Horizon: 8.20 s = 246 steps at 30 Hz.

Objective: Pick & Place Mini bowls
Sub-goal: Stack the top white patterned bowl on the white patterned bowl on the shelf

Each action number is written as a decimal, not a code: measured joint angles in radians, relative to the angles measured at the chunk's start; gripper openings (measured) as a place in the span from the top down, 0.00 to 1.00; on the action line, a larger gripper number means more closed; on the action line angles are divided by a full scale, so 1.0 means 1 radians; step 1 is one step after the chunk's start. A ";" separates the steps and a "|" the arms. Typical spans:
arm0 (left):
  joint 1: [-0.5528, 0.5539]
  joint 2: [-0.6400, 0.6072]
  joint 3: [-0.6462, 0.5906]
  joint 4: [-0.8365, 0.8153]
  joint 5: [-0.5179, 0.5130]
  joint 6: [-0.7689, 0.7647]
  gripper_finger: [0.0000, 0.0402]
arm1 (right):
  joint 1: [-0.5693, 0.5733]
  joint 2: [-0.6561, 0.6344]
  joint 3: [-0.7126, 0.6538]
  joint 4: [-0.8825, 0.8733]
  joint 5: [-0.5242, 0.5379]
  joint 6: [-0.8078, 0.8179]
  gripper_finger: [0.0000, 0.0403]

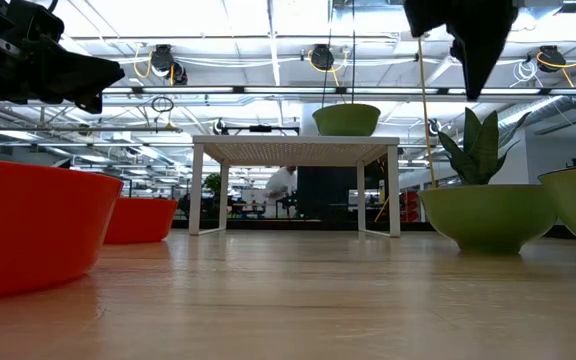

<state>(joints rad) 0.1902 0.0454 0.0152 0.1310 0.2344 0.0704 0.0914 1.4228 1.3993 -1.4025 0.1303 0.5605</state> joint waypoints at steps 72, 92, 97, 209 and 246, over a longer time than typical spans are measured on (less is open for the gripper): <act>0.000 0.000 0.000 0.000 0.000 0.000 0.84 | 0.000 -0.007 -0.391 0.460 -0.053 0.031 0.60; 0.000 0.000 0.000 0.000 0.000 0.000 0.84 | 0.000 -0.007 -0.510 0.578 -0.056 0.056 0.60; 0.000 0.000 0.000 0.000 0.000 0.000 0.84 | 0.000 -0.007 -0.510 0.578 -0.056 0.057 0.60; 0.000 0.000 0.000 0.000 0.000 0.000 0.84 | -0.085 -0.007 -0.499 0.601 -0.233 0.189 0.62; 0.000 0.000 0.000 0.000 0.000 0.000 0.84 | -0.018 -0.007 -0.464 0.519 -0.077 0.197 0.67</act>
<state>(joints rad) 0.1904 0.0453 0.0153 0.1310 0.2344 0.0704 0.0738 1.4158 0.9352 -0.8837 0.0532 0.7571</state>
